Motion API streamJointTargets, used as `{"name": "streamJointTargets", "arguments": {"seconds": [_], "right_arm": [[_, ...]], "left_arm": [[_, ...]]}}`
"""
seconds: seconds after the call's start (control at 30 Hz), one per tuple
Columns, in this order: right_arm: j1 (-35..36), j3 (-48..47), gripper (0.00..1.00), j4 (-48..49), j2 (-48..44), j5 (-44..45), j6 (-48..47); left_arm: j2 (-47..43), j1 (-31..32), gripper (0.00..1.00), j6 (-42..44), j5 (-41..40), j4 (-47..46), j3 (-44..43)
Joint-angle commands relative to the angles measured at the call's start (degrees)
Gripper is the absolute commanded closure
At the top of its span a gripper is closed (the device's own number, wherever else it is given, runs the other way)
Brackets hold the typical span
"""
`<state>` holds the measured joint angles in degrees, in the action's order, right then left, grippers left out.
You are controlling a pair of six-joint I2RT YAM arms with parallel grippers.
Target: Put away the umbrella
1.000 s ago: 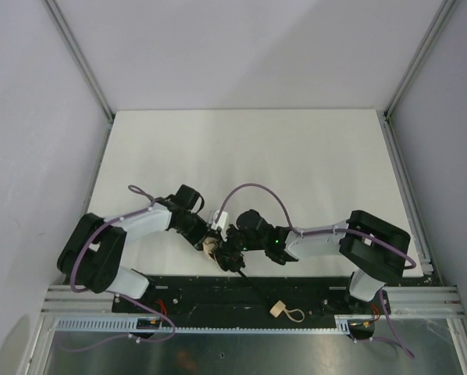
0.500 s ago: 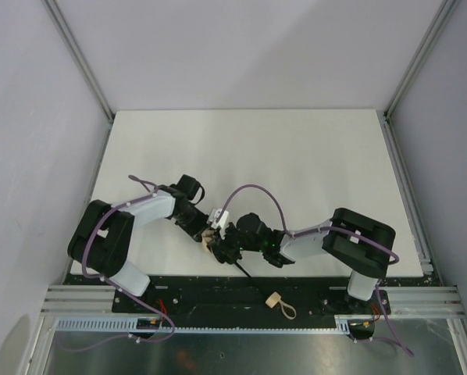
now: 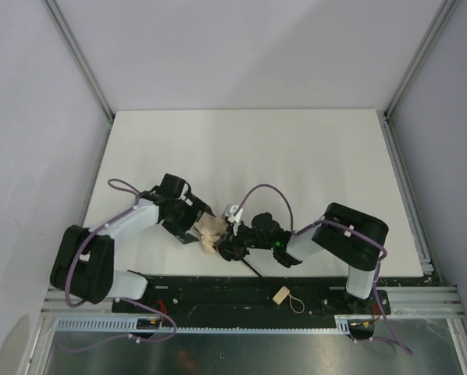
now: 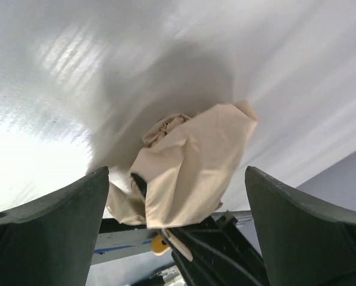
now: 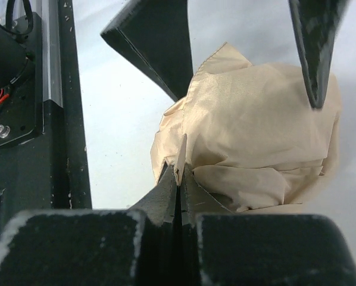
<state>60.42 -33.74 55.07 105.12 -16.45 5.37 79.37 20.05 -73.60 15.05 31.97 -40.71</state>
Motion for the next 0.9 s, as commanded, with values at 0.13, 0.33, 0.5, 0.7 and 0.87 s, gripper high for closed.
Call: {"name": "streamJointTargets", "arguments": {"seconds": [0.13,0.33,0.5,0.7,0.87], "right_arm": [[-6.8,4.9,1.0,-10.1,5.8,-5.7,4.0],[-9.2,5.0,1.0,-5.8,8.0,-10.6,6.9],[-9.8,5.0,1.0,-5.0,8.5,-12.6,7.6],[-10.6,5.0,1.0,-4.9,8.4,-13.6,7.7],[-11.7,5.0,1.0,-5.9,7.0,-14.2,7.3]], "left_arm": [[-18.6,-0.7,0.01,14.1,-7.1,-6.4,3.4],[-36.7,-0.1,0.06,29.3,-5.5,-13.9,9.6],[-45.2,10.4,0.14,54.9,-7.6,-15.8,8.5],[-48.6,27.5,0.14,96.6,-20.7,-17.7,9.0],[-52.1,32.4,0.04,118.3,-22.9,-27.5,22.1]]}}
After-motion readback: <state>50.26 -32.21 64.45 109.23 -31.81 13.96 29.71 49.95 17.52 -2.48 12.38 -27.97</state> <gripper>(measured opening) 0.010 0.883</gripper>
